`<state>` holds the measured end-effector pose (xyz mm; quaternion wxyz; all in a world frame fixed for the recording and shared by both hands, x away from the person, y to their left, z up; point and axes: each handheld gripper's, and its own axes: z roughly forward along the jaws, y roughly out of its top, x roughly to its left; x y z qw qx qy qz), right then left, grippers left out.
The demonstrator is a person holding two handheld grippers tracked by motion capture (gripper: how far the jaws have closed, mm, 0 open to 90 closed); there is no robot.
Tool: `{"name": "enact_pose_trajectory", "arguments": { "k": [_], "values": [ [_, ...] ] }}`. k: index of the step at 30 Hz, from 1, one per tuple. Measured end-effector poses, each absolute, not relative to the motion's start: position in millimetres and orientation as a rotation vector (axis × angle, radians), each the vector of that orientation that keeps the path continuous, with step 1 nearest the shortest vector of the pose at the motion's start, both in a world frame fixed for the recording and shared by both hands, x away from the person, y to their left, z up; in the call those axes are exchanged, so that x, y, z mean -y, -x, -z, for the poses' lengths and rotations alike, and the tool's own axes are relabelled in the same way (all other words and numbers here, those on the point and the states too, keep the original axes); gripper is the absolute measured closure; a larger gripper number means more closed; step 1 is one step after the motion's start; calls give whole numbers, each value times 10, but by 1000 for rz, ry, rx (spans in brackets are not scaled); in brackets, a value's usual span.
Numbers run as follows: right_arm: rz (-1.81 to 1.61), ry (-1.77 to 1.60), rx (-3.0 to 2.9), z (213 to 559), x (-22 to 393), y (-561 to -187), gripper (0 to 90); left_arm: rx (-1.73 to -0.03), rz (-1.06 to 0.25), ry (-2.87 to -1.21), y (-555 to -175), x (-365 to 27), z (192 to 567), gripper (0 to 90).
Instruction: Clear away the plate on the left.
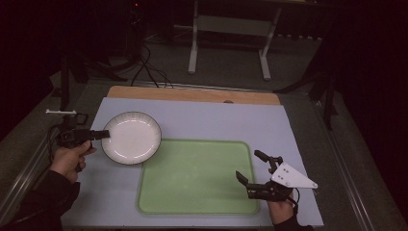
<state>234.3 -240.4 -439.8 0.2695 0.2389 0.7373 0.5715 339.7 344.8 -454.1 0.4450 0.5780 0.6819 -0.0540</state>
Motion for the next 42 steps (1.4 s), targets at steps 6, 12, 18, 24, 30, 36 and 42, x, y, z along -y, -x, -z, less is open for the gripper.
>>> {"name": "enact_pose_trajectory", "arguments": {
  "k": [6,12,18,24,30,36,42],
  "values": [
    [-1539,-641,-1988,4396,2402,-2341,125,-1655,160,-1467,-3434,-3307,4523,835],
    [-1538,-636,-1991,4395,2402,-2337,125,-1626,177,-1496,-3482,-3114,4499,835],
    [-1536,-635,-1990,4391,2408,-2335,125,-1591,201,-1525,-3527,-2957,4461,835],
    [-1537,-635,-1982,4389,2404,-2330,125,-1569,209,-1548,-3544,-2834,4446,835],
    [-1540,-635,-1978,4386,2409,-2329,125,-1542,219,-1579,-3556,-2716,4432,835],
    [-1539,-635,-1967,4368,2422,-2325,125,-1514,228,-1594,-3551,-2582,4400,834],
    [-1544,-637,-1967,4369,2426,-2328,125,-1468,244,-1629,-3545,-2428,4357,835]
  ]
}}
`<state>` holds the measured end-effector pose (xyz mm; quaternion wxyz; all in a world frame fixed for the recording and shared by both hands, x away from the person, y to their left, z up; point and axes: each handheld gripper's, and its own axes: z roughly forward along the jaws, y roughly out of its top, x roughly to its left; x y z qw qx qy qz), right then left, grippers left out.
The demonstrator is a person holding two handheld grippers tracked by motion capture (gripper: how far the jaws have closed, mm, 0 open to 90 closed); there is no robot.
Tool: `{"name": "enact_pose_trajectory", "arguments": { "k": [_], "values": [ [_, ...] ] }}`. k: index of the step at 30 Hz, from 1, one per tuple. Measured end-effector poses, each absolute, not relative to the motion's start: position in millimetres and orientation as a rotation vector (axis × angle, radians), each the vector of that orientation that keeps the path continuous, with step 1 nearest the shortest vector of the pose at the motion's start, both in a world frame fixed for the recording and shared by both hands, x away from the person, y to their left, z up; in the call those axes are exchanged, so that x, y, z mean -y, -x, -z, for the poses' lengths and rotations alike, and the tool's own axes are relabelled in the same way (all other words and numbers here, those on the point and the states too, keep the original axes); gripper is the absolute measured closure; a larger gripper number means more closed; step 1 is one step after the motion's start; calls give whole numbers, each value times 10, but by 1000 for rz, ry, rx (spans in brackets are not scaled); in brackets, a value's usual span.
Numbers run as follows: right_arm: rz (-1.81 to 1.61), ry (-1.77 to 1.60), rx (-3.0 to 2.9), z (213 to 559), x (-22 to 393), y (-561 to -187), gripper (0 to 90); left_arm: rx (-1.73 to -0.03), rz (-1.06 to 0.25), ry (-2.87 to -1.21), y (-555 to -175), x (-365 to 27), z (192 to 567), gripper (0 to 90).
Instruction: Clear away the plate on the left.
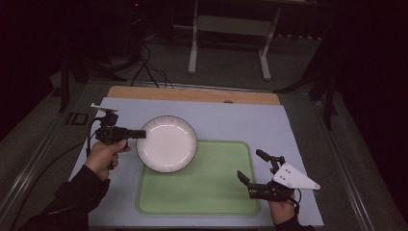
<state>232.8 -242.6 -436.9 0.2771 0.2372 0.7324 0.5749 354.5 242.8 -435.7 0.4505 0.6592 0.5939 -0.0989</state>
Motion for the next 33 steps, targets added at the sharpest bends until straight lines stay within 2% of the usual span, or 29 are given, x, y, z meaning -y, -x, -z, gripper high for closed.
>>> {"name": "enact_pose_trajectory", "arguments": {
  "k": [33],
  "values": [
    [-1552,-634,-1960,4357,2450,-2321,125,-1338,348,-1755,-3592,-1582,4442,834]
  ]
}}
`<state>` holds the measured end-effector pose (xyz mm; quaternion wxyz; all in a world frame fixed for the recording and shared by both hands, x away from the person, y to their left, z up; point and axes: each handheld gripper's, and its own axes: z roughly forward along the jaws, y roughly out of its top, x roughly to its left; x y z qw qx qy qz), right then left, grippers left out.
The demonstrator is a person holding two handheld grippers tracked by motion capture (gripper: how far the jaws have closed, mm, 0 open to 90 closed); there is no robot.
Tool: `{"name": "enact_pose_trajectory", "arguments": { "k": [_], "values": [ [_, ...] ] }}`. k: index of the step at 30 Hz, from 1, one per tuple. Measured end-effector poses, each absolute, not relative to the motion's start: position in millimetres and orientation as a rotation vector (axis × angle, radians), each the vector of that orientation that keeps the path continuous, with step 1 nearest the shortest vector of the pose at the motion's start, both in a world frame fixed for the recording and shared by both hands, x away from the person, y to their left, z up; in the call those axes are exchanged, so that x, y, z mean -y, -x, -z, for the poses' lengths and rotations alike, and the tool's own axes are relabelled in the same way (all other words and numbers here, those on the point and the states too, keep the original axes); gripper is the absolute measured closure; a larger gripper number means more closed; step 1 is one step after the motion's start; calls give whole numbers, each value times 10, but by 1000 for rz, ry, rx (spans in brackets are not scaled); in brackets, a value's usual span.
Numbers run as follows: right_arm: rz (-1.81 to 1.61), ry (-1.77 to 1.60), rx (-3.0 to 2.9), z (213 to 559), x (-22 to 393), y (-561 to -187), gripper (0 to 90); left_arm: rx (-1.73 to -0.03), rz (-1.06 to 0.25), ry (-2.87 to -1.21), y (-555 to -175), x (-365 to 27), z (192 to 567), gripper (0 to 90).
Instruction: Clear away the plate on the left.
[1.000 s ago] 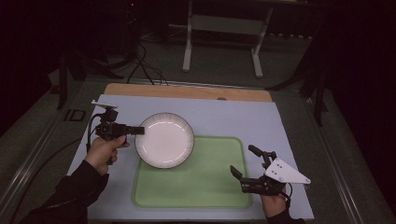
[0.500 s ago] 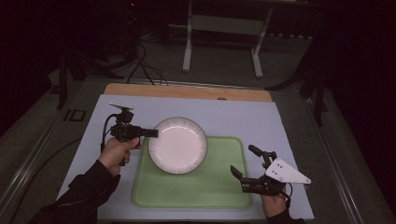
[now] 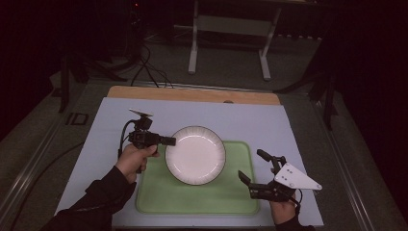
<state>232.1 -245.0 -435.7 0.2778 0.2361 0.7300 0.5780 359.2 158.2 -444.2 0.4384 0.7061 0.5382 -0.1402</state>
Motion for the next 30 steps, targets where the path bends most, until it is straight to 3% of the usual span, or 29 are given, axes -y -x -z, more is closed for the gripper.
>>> {"name": "enact_pose_trajectory", "arguments": {
  "k": [30],
  "values": [
    [-1551,-633,-1978,4375,2430,-2336,126,-1381,412,-1831,-3578,-1284,4962,827]
  ]
}}
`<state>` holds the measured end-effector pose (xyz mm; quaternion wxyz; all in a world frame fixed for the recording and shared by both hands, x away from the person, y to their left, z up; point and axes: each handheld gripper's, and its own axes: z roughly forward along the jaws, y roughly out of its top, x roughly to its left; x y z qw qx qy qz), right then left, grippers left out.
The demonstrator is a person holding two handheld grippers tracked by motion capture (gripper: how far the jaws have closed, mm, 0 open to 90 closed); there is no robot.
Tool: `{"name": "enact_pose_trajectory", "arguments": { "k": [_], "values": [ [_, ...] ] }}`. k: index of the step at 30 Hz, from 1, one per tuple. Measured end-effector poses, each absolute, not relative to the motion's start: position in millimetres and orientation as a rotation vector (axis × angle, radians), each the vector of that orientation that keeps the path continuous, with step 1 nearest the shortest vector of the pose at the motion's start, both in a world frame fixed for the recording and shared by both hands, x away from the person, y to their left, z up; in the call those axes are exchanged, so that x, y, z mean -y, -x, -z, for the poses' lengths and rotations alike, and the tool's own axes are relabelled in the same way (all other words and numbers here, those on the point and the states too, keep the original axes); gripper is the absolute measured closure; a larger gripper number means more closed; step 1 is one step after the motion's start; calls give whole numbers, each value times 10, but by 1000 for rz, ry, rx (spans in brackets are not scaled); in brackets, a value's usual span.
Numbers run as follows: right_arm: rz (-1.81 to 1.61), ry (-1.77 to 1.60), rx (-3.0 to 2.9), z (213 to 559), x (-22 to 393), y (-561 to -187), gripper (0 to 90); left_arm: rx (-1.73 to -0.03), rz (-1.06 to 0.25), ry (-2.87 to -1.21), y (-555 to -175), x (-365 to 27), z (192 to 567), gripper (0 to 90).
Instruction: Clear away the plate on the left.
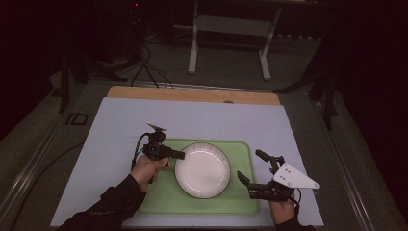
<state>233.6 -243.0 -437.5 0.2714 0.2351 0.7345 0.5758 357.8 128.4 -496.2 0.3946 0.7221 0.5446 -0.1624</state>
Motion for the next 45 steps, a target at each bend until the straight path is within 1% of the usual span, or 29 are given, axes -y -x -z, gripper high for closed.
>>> {"name": "enact_pose_trajectory", "arguments": {
  "k": [11,33,35,37,40,45],
  "values": [
    [-1548,-636,-1981,4379,2429,-2340,126,-1427,414,-1812,-3602,-1304,5085,825],
    [-1553,-649,-1997,4398,2428,-2365,127,-1436,396,-1882,-3625,-1341,5247,836],
    [-1552,-651,-1998,4402,2426,-2365,128,-1433,381,-1891,-3619,-1326,5241,824],
    [-1551,-652,-1999,4406,2425,-2369,133,-1420,378,-1898,-3609,-1310,5241,791],
    [-1551,-652,-1999,4408,2426,-2370,133,-1410,362,-1907,-3607,-1312,5226,777],
    [-1547,-652,-1996,4412,2432,-2371,132,-1391,290,-1935,-3580,-1322,5158,760]
  ]
}}
